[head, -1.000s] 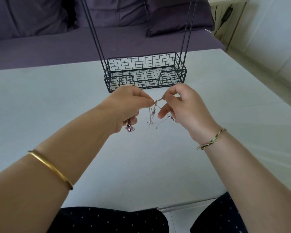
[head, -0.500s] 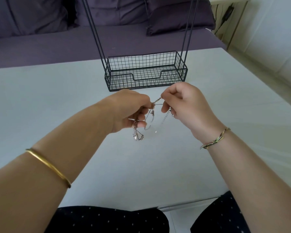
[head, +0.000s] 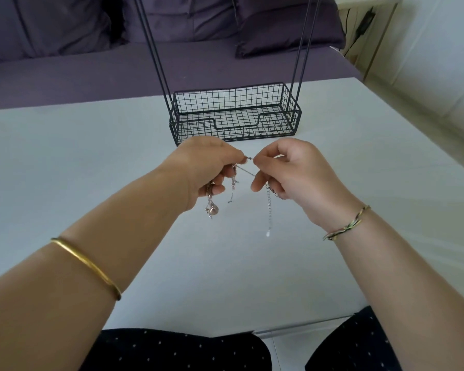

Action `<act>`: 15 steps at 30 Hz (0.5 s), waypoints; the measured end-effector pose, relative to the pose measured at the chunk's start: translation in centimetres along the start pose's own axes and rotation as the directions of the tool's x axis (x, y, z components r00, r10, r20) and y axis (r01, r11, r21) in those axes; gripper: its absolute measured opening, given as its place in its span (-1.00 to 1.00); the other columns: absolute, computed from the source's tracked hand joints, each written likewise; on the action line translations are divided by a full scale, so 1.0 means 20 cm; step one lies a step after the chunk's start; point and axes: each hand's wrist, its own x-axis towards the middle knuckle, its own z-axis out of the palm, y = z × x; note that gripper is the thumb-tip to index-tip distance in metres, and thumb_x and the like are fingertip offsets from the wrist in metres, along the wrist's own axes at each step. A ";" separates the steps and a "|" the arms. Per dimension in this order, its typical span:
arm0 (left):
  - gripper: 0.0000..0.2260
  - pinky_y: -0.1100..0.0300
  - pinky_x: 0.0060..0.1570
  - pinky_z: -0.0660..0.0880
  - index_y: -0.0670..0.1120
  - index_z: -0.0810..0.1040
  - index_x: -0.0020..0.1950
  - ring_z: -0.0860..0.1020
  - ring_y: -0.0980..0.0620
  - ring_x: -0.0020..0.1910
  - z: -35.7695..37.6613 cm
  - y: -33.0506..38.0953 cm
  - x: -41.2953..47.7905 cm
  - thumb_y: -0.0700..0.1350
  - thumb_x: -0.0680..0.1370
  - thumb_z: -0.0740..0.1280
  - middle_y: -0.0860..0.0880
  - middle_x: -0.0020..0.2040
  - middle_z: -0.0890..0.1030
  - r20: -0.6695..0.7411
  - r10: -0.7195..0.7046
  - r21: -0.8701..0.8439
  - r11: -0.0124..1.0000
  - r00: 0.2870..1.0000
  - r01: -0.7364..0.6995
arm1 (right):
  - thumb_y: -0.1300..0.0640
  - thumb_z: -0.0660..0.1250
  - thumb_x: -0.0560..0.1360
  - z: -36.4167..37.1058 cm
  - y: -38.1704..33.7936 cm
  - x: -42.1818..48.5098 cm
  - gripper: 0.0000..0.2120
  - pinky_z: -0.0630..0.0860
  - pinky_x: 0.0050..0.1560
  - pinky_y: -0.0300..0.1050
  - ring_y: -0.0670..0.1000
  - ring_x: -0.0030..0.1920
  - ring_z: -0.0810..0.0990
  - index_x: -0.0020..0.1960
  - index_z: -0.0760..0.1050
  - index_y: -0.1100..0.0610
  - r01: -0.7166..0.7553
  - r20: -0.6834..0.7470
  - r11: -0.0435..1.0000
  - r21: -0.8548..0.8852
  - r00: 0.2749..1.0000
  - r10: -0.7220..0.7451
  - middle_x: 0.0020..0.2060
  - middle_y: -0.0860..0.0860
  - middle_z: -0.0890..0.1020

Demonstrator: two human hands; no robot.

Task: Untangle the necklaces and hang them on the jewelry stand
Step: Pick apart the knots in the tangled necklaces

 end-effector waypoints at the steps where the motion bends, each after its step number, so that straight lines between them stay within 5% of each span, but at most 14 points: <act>1: -0.93 0.32 -0.53 0.37 -0.12 0.62 -0.11 0.35 0.12 -0.50 0.00 0.00 0.00 -0.17 0.51 0.35 0.02 -0.43 0.50 -0.007 0.010 0.008 1.000 1.000 -0.010 | 0.28 0.24 0.50 0.00 0.00 0.00 -0.93 0.23 -0.54 -0.24 -0.05 -0.56 0.27 -0.17 0.46 0.21 -0.008 0.008 1.000 0.003 1.000 0.008 -0.43 0.08 0.65; 8: -0.90 0.36 -0.56 0.38 -0.08 0.56 -0.15 0.36 0.15 -0.57 0.00 -0.01 0.00 -0.16 0.55 0.30 0.02 -0.42 0.58 -0.049 0.069 0.039 0.997 0.996 -0.067 | 0.32 0.27 0.47 0.00 0.00 0.00 -0.87 0.26 -0.54 -0.27 -0.05 -0.56 0.29 -0.22 0.47 0.16 -0.031 0.019 0.999 0.013 0.999 0.031 -0.41 0.04 0.64; 15: -0.87 0.33 -0.49 0.51 -0.13 0.53 -0.11 0.46 0.14 -0.45 0.01 -0.02 0.01 -0.11 0.59 0.28 -0.06 -0.09 0.61 -0.067 0.104 0.078 0.992 0.992 -0.099 | 0.29 0.30 0.43 -0.01 0.00 0.00 -0.88 0.21 -0.52 -0.24 -0.08 -0.54 0.27 -0.25 0.50 0.14 -0.058 -0.015 0.998 -0.016 0.998 0.058 -0.45 -0.01 0.59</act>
